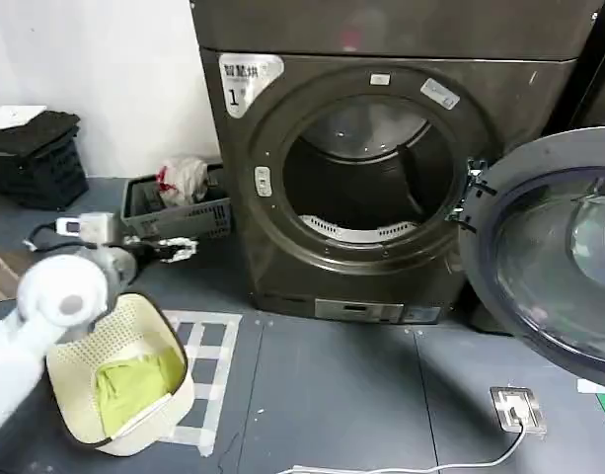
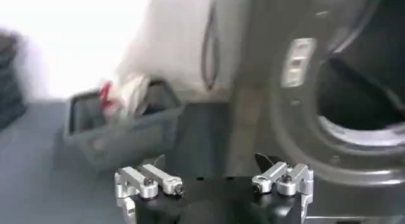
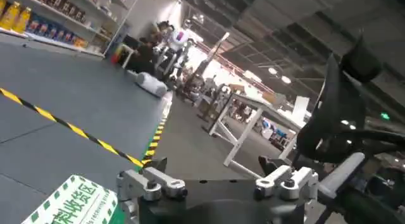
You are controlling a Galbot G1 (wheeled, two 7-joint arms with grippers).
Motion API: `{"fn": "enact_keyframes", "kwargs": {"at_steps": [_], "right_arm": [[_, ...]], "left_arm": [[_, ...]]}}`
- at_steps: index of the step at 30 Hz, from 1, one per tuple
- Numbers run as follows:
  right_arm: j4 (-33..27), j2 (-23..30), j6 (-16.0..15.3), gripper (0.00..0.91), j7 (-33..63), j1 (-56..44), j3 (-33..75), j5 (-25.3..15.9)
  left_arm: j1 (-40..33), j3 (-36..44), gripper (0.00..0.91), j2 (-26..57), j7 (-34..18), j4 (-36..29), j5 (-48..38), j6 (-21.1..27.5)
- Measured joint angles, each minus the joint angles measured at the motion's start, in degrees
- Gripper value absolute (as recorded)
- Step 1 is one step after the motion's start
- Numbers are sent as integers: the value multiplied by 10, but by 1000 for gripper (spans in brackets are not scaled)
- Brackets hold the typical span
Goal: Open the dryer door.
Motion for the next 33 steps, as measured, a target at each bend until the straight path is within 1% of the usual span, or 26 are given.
{"fn": "enact_keyframes", "kwargs": {"at_steps": [3,10,13,18,23,26,33], "right_arm": [[-1,0,1,907,-1,0,0,0],[-4,-3,1,907,-3,3,-1,1],[-3,-3,0,907,-3,3,-1,1],[-3,-4,0,907,-4,0,0,3],[-3,-4,7,907,-12,0,2,4],[-2,-3,14,907,-16,-1,2,7],[-4,-3,14,907,-19,-2,3,12]], "left_arm": [[6,6,907,12,-49,15,-70,0],[28,2,907,51,-142,41,-205,0],[28,-1,907,60,-166,50,-269,0],[26,-2,907,65,-190,69,-331,-1],[29,-5,907,66,-205,84,-343,-2],[33,-14,907,71,-206,93,-356,-15],[56,-41,907,81,-202,114,-361,-25]]}}
